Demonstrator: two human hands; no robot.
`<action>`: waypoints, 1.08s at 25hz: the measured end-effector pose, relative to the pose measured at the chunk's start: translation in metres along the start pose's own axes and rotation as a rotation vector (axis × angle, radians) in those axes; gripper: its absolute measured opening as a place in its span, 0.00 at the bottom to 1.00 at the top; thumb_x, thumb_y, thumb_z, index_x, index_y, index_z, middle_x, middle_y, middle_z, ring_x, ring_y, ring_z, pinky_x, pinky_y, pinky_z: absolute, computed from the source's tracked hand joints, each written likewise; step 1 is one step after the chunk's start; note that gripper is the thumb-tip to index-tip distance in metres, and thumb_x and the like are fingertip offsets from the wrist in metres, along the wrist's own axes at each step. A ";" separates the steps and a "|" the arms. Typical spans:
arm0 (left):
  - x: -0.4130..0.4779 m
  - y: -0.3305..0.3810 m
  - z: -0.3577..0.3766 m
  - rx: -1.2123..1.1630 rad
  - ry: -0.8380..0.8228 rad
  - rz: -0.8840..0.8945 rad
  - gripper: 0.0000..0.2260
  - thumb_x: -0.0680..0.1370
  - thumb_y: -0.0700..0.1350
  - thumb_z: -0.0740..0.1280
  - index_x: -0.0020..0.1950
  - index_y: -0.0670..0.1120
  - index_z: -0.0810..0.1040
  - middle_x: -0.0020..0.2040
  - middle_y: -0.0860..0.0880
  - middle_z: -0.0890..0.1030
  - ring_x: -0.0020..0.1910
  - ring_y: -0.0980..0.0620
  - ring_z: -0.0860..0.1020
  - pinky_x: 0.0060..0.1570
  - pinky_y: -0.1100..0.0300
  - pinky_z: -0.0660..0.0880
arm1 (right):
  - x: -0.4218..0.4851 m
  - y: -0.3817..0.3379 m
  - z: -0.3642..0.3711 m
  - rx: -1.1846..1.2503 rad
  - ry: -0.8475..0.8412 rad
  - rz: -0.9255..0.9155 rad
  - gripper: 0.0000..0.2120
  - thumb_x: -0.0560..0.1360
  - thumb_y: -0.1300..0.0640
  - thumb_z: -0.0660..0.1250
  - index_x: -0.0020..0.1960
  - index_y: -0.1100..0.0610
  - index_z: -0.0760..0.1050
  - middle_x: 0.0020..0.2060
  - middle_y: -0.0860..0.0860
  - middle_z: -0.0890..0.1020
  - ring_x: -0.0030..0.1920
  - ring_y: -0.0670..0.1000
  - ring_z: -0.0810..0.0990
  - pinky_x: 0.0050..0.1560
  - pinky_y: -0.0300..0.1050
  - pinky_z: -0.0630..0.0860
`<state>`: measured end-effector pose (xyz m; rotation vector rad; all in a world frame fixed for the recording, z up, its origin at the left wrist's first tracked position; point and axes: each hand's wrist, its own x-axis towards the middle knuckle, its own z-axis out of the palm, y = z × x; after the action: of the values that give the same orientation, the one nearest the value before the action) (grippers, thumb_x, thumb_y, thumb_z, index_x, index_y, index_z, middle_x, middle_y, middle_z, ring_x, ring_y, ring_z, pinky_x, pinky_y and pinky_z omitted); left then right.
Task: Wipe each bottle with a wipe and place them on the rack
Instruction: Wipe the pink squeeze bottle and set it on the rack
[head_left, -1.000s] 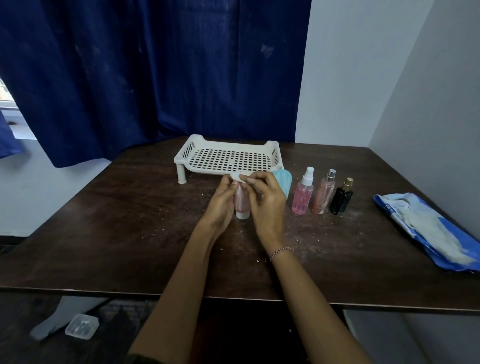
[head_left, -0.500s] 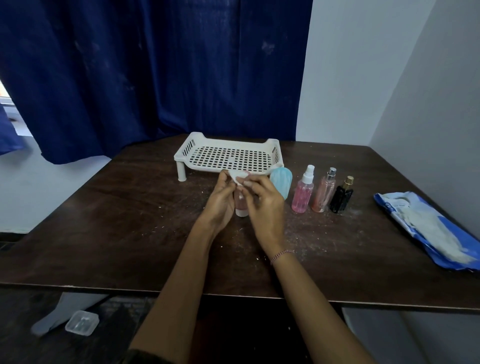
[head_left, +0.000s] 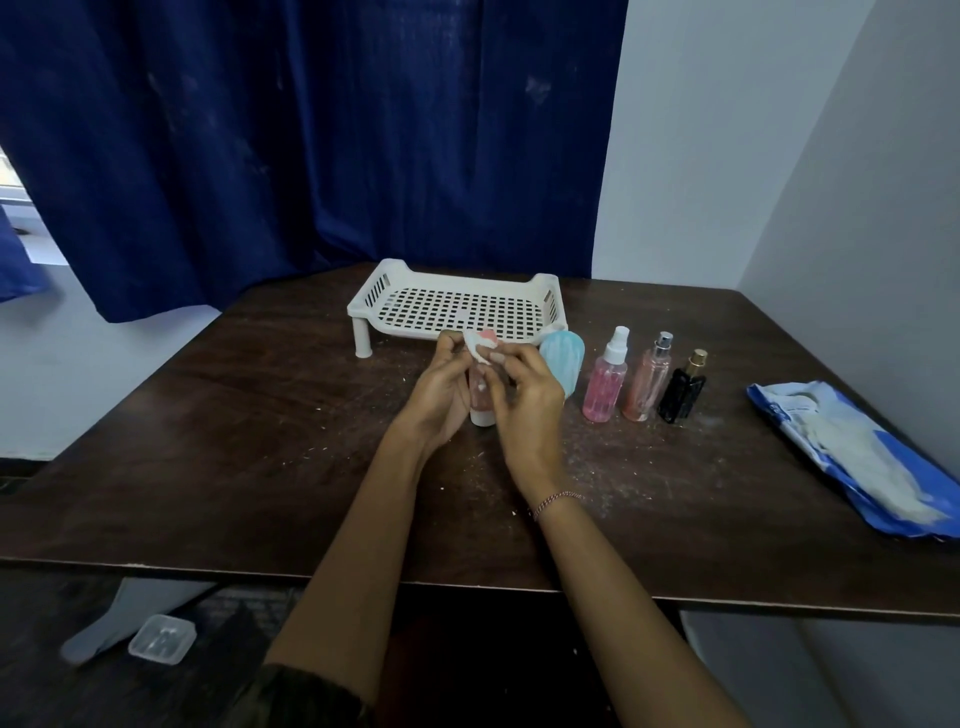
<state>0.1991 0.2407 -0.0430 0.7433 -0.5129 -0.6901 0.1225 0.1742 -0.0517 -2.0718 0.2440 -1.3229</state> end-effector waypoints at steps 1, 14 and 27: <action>0.002 0.002 0.000 0.011 0.006 -0.017 0.08 0.81 0.36 0.51 0.49 0.45 0.67 0.50 0.43 0.77 0.37 0.55 0.80 0.32 0.65 0.76 | 0.001 0.001 0.000 -0.003 -0.023 -0.004 0.09 0.73 0.68 0.67 0.52 0.65 0.79 0.50 0.55 0.79 0.52 0.44 0.76 0.55 0.27 0.70; 0.015 0.001 -0.010 0.030 0.051 -0.001 0.07 0.82 0.39 0.52 0.47 0.45 0.65 0.51 0.42 0.75 0.43 0.52 0.77 0.34 0.64 0.78 | -0.001 0.008 0.001 -0.267 -0.188 -0.131 0.06 0.72 0.64 0.68 0.49 0.64 0.80 0.44 0.54 0.80 0.44 0.51 0.79 0.45 0.47 0.79; 0.014 0.000 -0.009 0.059 0.110 0.011 0.08 0.83 0.42 0.52 0.45 0.46 0.65 0.50 0.44 0.77 0.47 0.53 0.77 0.39 0.64 0.79 | -0.002 0.006 0.003 -0.301 -0.311 -0.119 0.06 0.72 0.66 0.68 0.47 0.66 0.79 0.44 0.56 0.79 0.44 0.54 0.79 0.45 0.52 0.79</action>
<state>0.2137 0.2341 -0.0462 0.8281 -0.4381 -0.6222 0.1253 0.1717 -0.0581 -2.5461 0.1942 -1.0590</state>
